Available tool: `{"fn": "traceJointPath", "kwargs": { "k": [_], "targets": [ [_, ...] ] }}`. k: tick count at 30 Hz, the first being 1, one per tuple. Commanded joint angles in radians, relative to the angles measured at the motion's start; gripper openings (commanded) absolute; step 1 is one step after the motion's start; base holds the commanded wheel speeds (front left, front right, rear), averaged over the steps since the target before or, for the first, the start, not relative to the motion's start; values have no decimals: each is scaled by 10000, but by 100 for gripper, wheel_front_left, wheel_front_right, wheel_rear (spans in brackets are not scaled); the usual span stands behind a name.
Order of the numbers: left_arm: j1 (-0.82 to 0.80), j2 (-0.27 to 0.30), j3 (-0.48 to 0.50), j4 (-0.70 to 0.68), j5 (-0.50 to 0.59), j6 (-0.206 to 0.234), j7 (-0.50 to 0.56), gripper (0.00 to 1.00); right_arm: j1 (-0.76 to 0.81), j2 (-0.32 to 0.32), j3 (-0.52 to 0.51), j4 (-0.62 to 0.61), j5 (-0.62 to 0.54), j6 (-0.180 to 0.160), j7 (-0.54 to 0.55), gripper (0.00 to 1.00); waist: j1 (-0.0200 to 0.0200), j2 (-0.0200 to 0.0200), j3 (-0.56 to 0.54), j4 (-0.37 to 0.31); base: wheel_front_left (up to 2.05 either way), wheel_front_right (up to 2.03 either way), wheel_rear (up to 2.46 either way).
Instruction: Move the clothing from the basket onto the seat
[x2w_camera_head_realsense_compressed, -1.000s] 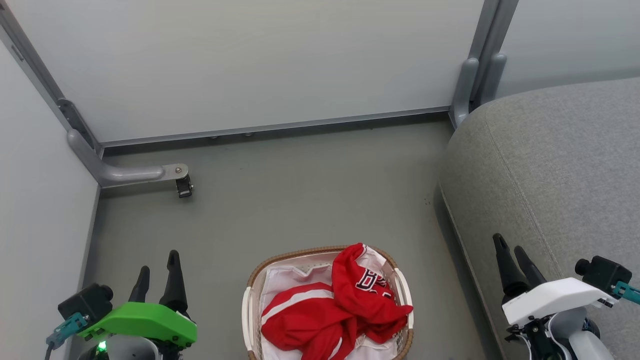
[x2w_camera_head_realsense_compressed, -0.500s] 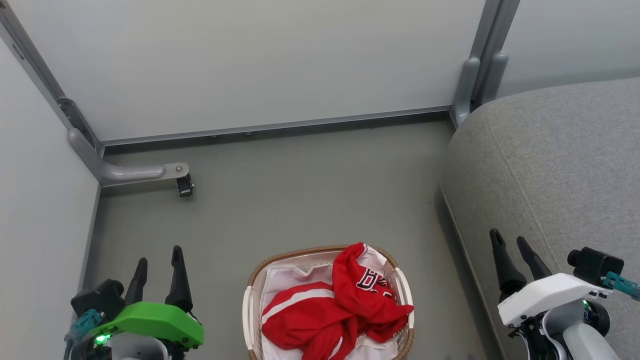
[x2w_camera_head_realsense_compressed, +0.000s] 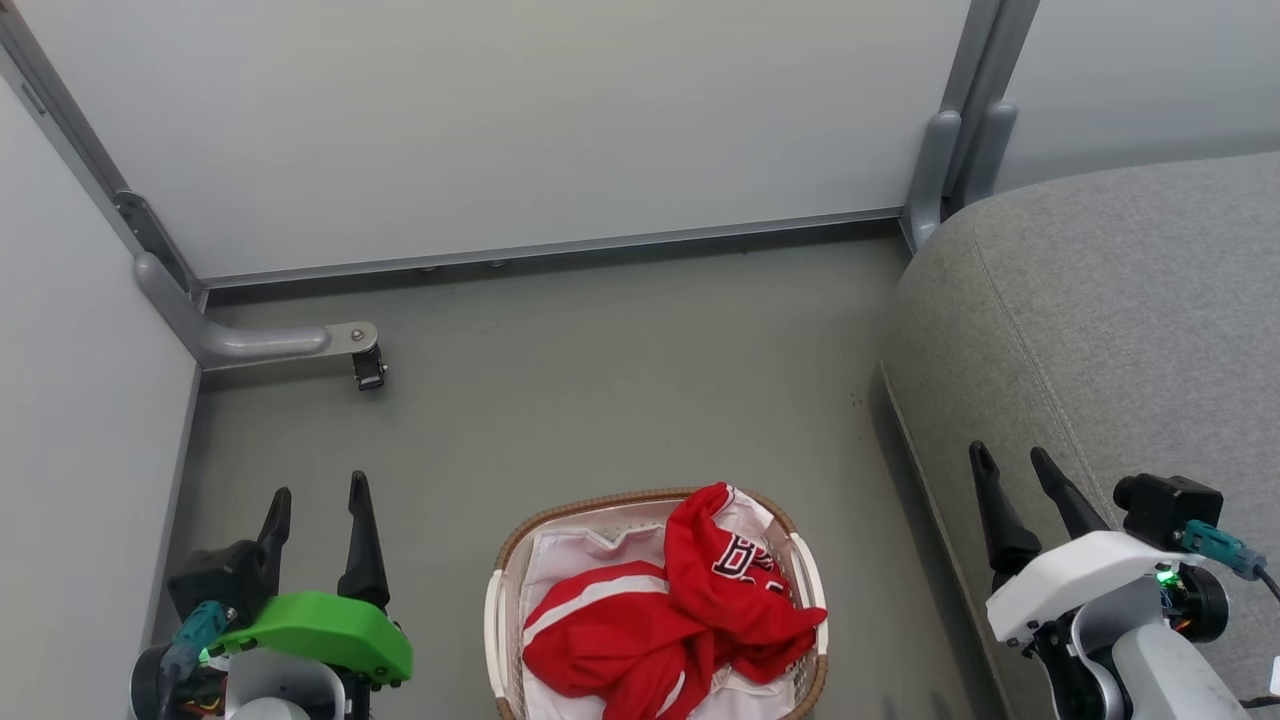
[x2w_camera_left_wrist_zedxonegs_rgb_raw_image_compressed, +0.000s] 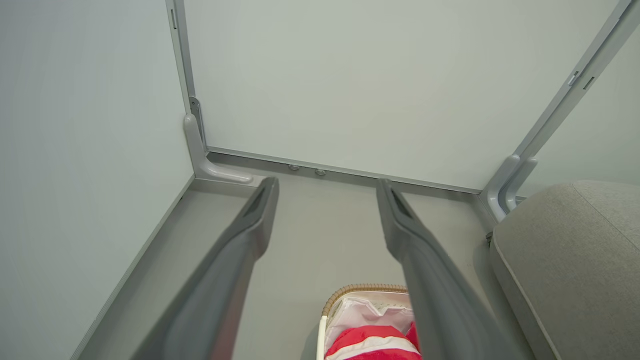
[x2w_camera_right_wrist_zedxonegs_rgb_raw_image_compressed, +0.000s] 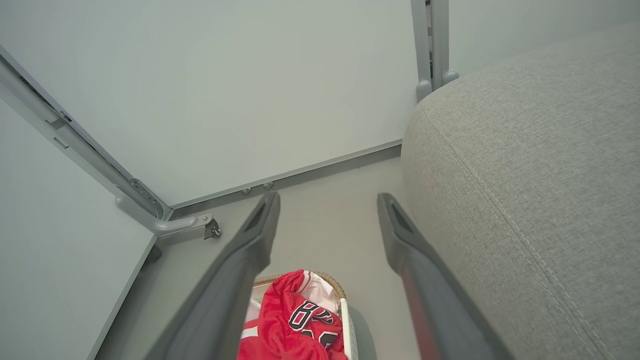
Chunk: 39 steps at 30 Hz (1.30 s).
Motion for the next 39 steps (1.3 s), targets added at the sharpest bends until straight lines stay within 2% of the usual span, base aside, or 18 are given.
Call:
{"fn": "traceJointPath", "kwargs": {
  "k": [1, 9, 15, 27, 39],
  "targets": [
    [-201, 56, -22, -6, 319, -14, -93, 100, -208, -88, 45, -5, -278, 2, -114, 100, 0, 0, -2, -4, 0, 0, 0],
    [-125, -13, -206, 132, 1136, -128, -277, 100, -273, -135, 215, -12, -1004, 3, -300, 100, 0, 0, 186, -85, 0, 0, 0],
    [-490, -328, -555, 345, 1699, -333, -409, 100, -532, -211, 320, -175, -1431, 3, -426, 100, 0, 0, 854, -286, 0, 0, 0],
    [-2461, -916, -1757, 1414, 2787, -692, -653, 100, -1752, -574, 401, -948, -2142, 3, -676, 100, 0, 0, 3361, -1115, 0, 0, 0],
    [-4815, -990, -3157, 3585, 3081, -1061, -880, 100, -2897, -533, 474, -2061, -2922, 2, -901, 100, 0, 0, 5833, -2207, 0, 0, 0]
  ]
}}
